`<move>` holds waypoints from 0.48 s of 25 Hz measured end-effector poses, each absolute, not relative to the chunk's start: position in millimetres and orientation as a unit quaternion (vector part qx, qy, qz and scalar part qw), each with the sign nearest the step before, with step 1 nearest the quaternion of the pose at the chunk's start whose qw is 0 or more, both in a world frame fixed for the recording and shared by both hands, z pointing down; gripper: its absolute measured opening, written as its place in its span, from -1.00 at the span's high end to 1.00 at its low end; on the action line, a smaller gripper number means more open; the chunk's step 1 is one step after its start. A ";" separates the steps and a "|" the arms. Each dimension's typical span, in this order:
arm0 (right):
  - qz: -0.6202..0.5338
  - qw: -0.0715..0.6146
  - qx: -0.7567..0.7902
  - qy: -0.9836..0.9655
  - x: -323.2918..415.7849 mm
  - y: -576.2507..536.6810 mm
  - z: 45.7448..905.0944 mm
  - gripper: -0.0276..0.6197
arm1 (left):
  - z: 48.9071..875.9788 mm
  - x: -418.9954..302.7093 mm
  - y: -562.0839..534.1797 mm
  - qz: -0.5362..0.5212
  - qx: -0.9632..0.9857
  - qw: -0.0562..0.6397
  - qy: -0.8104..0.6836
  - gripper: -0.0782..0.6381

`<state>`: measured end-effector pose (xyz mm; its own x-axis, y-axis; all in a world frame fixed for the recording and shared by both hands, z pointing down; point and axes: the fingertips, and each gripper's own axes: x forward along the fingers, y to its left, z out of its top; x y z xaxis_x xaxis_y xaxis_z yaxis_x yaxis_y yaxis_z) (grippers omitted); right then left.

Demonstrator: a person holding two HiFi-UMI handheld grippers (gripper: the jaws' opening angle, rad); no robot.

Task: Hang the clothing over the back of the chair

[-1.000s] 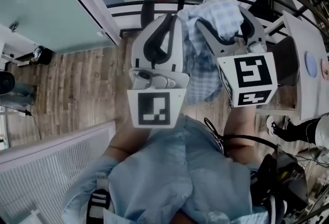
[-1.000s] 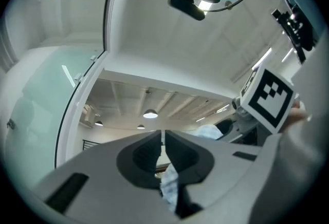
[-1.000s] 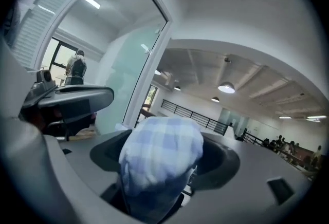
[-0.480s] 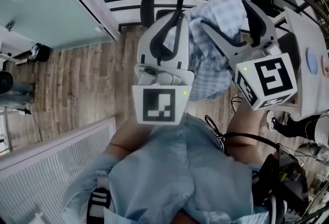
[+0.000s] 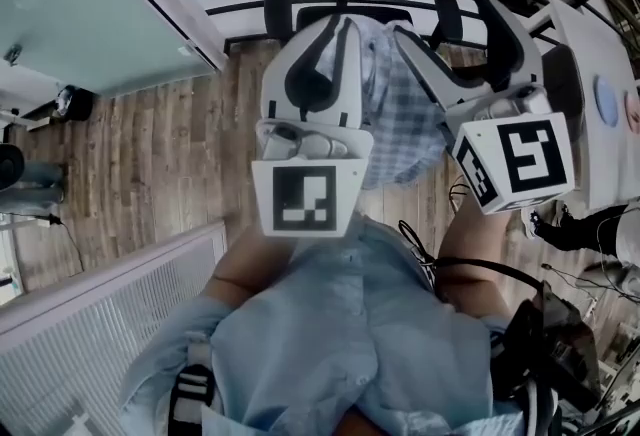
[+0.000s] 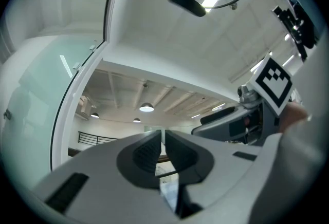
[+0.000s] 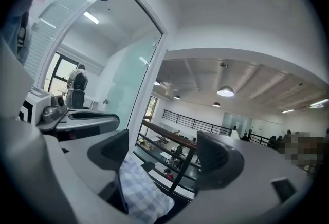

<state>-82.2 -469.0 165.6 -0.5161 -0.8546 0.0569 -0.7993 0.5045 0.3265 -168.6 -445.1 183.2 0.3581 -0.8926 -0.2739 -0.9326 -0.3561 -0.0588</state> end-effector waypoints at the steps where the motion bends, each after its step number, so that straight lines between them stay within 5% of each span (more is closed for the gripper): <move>1: -0.128 0.103 0.483 -0.860 -79.5 -467.3 167.5 -0.38 | 185.0 -166.1 -444.3 0.095 -0.819 0.102 0.557 0.71; 12: -0.110 0.031 0.482 -0.869 -39.3 -421.9 174.4 -0.37 | 182.8 -125.7 -414.8 0.093 -0.814 0.111 0.563 0.71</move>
<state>-39.3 -421.9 174.4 -0.5332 -0.8444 -0.0519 -0.8306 0.5109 0.2217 -125.7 -414.8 182.8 0.3484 -0.8958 -0.2759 -0.9370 -0.3412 -0.0753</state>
